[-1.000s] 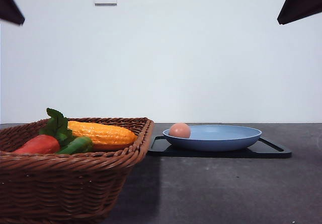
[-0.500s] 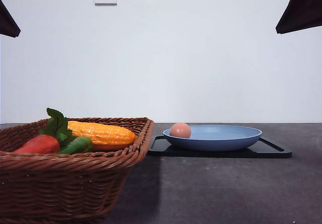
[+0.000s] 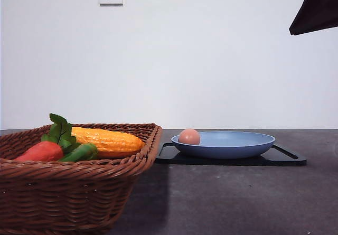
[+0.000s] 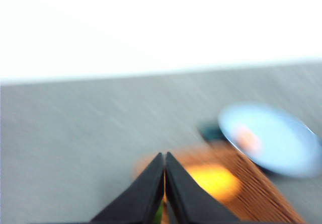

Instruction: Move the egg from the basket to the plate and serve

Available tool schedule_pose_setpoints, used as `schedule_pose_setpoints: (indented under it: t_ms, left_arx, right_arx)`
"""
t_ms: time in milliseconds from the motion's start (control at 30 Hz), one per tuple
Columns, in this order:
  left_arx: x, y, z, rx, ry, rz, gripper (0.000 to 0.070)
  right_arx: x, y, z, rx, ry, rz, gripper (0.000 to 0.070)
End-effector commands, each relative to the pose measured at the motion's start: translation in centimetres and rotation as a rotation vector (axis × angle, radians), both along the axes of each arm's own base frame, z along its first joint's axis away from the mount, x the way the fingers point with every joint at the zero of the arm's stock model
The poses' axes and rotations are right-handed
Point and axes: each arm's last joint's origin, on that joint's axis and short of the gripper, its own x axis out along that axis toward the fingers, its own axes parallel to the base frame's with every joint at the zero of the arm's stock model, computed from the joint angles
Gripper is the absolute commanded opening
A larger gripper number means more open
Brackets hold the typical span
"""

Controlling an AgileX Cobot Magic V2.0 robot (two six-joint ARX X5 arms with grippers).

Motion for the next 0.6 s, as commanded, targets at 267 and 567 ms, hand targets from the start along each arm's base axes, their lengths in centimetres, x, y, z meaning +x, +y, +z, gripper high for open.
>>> schedule_pose_setpoints:
  t_ms: [267,567]
  left_arx:
    - [0.6,2.2,-7.6,-0.02,0.022,0.261,0.0]
    - [1.2,2.9,-12.6,-0.065,0.109,0.333,0.0]
  right_arx:
    - [0.1,0.1,0.4,0.018,-0.016,-0.003,0.0]
    - [0.1,0.1,0.4,0.018,-0.016,-0.002,0.0]
